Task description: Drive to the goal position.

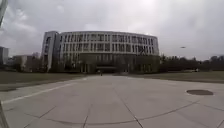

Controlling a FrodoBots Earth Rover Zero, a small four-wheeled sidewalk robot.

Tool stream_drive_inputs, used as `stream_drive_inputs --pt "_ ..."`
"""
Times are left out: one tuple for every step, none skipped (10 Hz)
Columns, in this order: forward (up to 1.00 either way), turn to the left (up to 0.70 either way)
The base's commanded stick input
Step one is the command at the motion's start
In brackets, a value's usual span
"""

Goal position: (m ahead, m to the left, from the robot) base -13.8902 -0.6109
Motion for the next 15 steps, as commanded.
stream_drive_inputs --pt "0.0 0.0" --pt "0.0 0.0" --pt "0.0 0.0" --pt "0.01 0.0" --pt "0.07 0.0" --pt "0.11 0.0" --pt "0.64 0.0" --pt "0.7 0.0" --pt "0.7 0.0" --pt "0.7 0.0" --pt "0.7 0.0" --pt "0.7 0.0" --pt "0.7 0.0" --pt "0.7 0.0" --pt "0.7 0.0"
